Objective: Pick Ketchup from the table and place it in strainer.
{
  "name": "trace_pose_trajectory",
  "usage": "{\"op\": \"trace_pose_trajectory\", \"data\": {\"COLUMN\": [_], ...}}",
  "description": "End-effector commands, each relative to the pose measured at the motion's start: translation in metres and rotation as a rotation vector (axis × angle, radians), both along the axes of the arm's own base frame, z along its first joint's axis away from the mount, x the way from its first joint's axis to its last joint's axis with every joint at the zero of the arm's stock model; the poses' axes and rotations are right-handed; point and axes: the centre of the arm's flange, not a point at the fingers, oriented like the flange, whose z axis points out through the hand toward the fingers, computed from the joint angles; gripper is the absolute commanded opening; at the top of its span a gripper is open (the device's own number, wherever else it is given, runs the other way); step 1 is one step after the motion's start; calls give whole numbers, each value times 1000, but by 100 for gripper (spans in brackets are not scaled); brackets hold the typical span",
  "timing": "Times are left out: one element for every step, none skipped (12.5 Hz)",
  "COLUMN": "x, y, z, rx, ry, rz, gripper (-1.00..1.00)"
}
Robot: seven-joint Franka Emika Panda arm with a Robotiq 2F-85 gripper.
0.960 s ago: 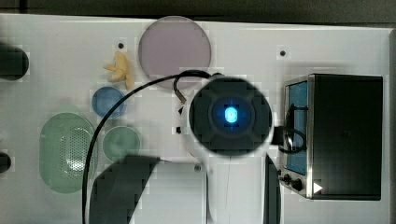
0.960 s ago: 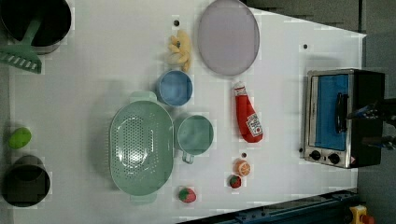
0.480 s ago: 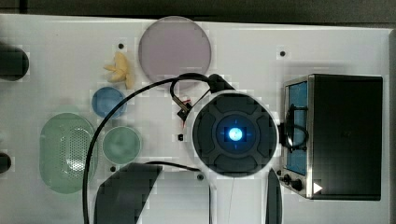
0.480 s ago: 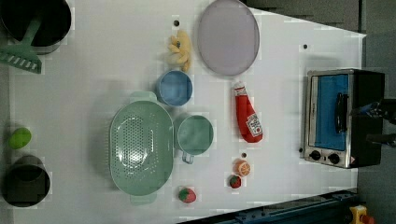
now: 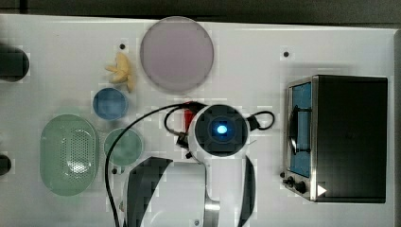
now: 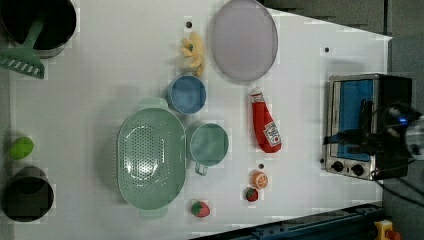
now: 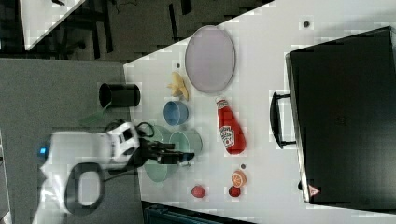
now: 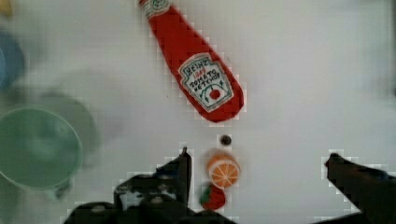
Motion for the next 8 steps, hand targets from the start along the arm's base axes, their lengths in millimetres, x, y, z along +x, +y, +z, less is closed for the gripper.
{"op": "trace_pose_trajectory", "data": {"x": [-4, -5, -3, 0, 4, 9, 12, 13], "y": [9, 9, 8, 8, 8, 8, 8, 8], "z": [-23, -37, -51, -65, -78, -91, -105, -120], "rx": [34, 38, 43, 50, 54, 57, 61, 68], "ry": [-67, -82, -94, -101, -108, -117, -116, -106], "rz": [318, 368, 411, 447, 467, 467, 466, 464], "gripper": [100, 100, 100, 100, 100, 100, 100, 100]}}
